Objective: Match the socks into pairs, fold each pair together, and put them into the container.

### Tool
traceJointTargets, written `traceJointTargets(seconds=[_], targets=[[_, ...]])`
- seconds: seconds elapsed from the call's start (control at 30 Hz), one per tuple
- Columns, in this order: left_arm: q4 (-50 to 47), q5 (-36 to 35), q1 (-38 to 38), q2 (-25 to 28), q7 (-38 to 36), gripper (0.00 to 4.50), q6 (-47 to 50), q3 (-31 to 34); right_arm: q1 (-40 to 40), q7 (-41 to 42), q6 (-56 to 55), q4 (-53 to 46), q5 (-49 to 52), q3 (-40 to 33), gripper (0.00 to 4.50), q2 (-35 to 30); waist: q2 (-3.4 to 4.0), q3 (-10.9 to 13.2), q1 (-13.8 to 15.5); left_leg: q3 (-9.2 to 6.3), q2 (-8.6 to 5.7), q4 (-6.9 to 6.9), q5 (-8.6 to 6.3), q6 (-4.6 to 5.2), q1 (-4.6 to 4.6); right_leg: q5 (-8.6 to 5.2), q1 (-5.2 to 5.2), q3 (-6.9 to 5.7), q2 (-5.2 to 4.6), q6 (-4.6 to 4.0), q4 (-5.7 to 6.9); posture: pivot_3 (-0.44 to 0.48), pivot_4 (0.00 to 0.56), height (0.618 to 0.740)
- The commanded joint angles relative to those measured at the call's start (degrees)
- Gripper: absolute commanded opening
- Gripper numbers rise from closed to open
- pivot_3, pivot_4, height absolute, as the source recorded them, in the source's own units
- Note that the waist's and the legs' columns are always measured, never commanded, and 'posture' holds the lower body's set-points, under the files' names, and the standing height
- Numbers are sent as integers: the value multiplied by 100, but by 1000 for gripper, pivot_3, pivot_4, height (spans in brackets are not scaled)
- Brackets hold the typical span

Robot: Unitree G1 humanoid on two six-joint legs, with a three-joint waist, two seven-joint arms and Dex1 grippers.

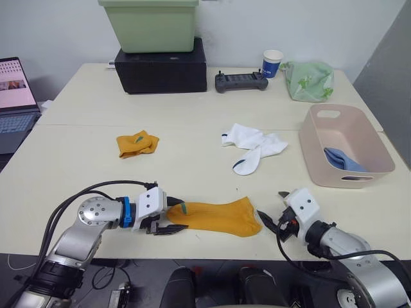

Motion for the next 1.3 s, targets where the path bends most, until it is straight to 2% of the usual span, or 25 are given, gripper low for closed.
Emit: traceJointTargets(seconds=[0.03,0.1,0.17,0.27,0.33,0.4,0.47,0.57,0.63,0.7,0.83,0.97,1.07,1.3], targets=[[-617,-994,236,56,136,3324,672,841,-60,183,-384,-206,123,-443,4500,-110,-3,2,-7,-1,1,0,0,0,-1,0,-2,1,0,-1,0,0,150,735],[-891,-1508,391,36,437,3324,1235,1339,-115,319,-481,-302,322,-644,4500,-102,-3,2,-10,-6,8,-1,0,0,-3,0,-2,-2,-1,-1,0,0,150,735],[-1053,-1598,610,-25,909,3324,1456,1836,-339,487,-416,-402,541,-701,4500,-140,-2,2,-16,-8,13,0,0,0,-2,0,-1,-2,-2,0,0,0,150,735],[-1283,-1784,988,-332,1738,3861,1805,2540,-796,816,-38,-564,1231,-647,4500,-125,-1,3,-73,-13,13,-1,0,0,4,1,1,8,-4,0,2,0,150,735],[-1276,-1853,1086,-612,2309,4490,1937,2960,-1140,1043,195,-602,1647,-609,4500,-190,-3,3,-56,-16,16,-1,0,0,5,2,4,2,-4,-2,1,0,150,735],[-1176,-1801,1191,-810,2801,4490,1926,3414,-1687,1156,397,-519,1901,-553,4500,-254,-6,5,-44,-19,19,1,0,0,4,2,6,1,-6,-3,0,0,150,735],[-1116,-1576,1178,-805,3016,4490,1763,3555,-2138,1340,492,-362,2035,-476,4500,-394,-11,6,-36,-20,18,3,0,0,4,3,5,1,-7,-4,0,0,150,735],[-819,-1276,779,-649,3225,4490,1631,3441,-2581,1478,545,-130,2070,-351,4500,-547,-13,4,35,-19,9,1,0,0,4,3,7,-2,-11,-4,-2,0,150,735],[-79,-831,-92,-422,3267,4490,1538,2959,-2893,1513,610,-13,2114,-184,4500,-561,-18,4,91,-12,3,4,0,0,2,3,10,-16,-11,-4,-4,0,150,735],[429,-585,-633,-309,3179,4490,1439,2657,-3071,1539,655,47,2149,-76,4500,-562,-20,4,117,-14,-3,5,0,0,-3,3,10,-30,-10,-4,-7,0,150,735],[1713,74,-1725,-316,3354,4490,964,2124,-3246,1529,697,47,2142,110,4500,-548,-24,2,69,-7,-3,3,0,0,-11,3,-1,-19,-10,-2,-17,0,150,735],[2572,451,-2512,-429,3068,4490,733,1480,-3262,1337,824,-46,2138,152,4500,-485,-25,3,32,-3,-2,3,-2,3,-12,4,-10,-15,-29,-1,-11,0,150,735],[3011,650,-2821,-506,3004,4490,548,1237,-3237,1259,877,-100,2152,154,4500,-458,-25,3,39,-4,-2,7,-1,2,-13,5,-4,-20,-22,-2,-2,0,150,735],[4201,1188,-3467,-622,3363,4490,187,940,-3165,1160,930,-179,2123,186,4500,-431,-25,3,37,-3,-4,7,-1,2,-14,5,-8,-21,-11,-3,0,0,150,735]])
